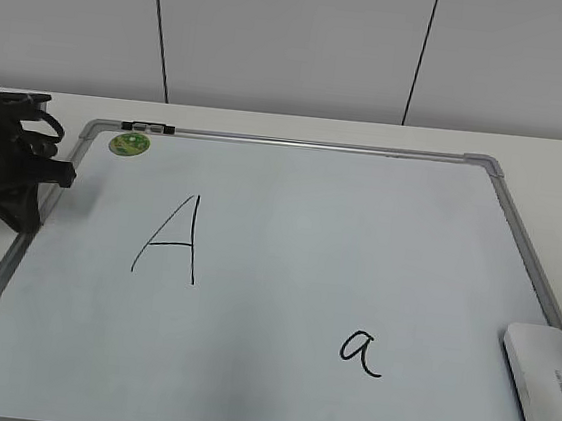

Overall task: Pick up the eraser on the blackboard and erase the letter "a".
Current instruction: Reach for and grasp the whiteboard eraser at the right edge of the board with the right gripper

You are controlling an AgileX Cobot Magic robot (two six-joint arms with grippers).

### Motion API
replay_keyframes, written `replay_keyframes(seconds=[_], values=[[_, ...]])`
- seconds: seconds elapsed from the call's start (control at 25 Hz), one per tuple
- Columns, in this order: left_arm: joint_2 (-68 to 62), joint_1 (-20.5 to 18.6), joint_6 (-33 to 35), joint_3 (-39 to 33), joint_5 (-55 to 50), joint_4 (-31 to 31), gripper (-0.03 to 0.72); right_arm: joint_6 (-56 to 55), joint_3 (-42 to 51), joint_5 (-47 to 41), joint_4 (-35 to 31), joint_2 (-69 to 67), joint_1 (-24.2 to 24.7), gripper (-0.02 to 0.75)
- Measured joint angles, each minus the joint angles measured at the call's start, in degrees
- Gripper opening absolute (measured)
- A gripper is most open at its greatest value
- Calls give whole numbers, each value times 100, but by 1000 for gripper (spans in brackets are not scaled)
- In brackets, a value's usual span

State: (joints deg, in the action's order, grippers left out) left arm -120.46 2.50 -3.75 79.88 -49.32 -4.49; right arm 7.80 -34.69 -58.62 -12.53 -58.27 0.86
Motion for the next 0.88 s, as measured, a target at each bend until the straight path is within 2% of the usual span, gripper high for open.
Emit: replay_keyframes(seconds=[0.28,0.36,0.52,0.64,0.88], values=[[0,0,0,0,0,-13,33,0,-27,836,10,-871,0,535],[0,0,0,0,0,-13,35,0,-99,893,10,-1057,0,542],[0,0,0,0,0,-13,36,0,-256,916,-24,-1471,0,620],[0,0,0,0,0,-13,38,0,-438,938,-36,-1769,0,650],[0,0,0,0,0,-16,38,10,-643,1051,-45,-2220,0,652]])
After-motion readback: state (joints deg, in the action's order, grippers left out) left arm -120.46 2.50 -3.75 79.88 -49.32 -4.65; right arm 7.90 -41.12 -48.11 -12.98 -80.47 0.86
